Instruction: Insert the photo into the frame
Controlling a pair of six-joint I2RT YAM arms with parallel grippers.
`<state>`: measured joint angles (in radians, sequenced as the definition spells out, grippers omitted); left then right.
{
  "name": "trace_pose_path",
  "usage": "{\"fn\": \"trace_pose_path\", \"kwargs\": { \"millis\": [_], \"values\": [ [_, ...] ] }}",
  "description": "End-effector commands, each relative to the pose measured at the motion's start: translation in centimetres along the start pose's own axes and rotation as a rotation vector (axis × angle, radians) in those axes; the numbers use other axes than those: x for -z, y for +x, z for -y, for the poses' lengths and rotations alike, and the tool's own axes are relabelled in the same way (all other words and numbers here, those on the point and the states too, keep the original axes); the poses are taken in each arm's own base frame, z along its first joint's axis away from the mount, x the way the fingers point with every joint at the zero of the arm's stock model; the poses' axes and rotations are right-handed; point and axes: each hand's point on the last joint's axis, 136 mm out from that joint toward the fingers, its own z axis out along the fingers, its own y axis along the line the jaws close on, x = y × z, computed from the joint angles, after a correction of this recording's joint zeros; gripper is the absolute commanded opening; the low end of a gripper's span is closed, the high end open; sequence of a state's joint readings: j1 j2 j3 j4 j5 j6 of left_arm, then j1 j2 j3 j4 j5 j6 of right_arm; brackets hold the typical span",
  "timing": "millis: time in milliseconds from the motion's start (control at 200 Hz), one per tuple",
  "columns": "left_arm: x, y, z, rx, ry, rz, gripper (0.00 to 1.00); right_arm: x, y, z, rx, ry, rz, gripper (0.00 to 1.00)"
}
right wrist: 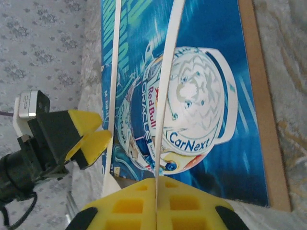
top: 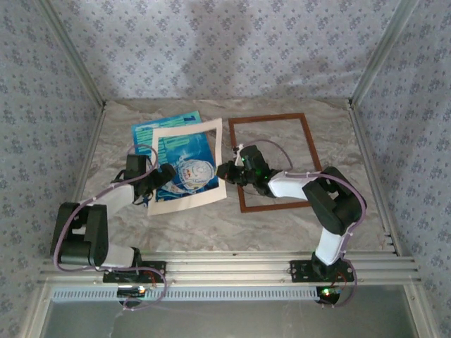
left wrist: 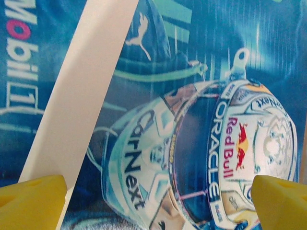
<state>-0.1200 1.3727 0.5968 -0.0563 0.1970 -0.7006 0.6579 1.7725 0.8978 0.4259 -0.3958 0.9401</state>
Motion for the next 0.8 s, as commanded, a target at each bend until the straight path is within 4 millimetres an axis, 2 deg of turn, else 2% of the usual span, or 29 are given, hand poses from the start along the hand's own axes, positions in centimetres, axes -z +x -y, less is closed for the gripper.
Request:
{"fn": "trace_pose_path", "kwargs": {
  "millis": [0,150,260,380,390,415,585,705,794],
  "values": [
    [2.2,-0.9,2.6,-0.046,0.034,0.022,0.99,1.3,-1.5,-1.4,0.064,0.007,-0.010,0.01],
    [4.1,-1.3,6.3,-0.186,0.053,0.062,0.99,4.4,-3.8,-1.3,0.142,0.097,-0.041,0.00],
    [4.5,-0.7,9.0,-0.301,0.052,0.068,0.98,8.1,-5.9,-1.4,0.206,0.166,-0.053,0.00],
    [4.2,0.4,12.0,-0.429,0.054,0.079,0.98,12.8,-8.4,-1.3,0.206,0.205,0.015,0.00],
    [4.1,0.6,12.3,-0.441,0.055,0.078,0.98,13.4,-9.3,-2.1,0.218,0.198,0.042,0.00],
    [3.9,1.0,12.9,-0.464,0.059,0.072,0.98,14.7,-10.3,-2.6,0.222,0.199,0.075,0.00],
    [0.9,4.8,17.0,-0.601,0.079,-0.027,0.99,23.3,-14.7,-3.3,0.223,0.277,0.287,0.00],
    [-1.5,7.9,19.1,-0.666,0.078,-0.115,0.98,29.1,-16.8,-3.7,0.231,0.320,0.424,0.00],
    [-3.3,9.9,20.2,-0.671,0.083,-0.189,0.97,32.6,-17.7,-3.8,0.237,0.348,0.499,0.00]
  ]
}}
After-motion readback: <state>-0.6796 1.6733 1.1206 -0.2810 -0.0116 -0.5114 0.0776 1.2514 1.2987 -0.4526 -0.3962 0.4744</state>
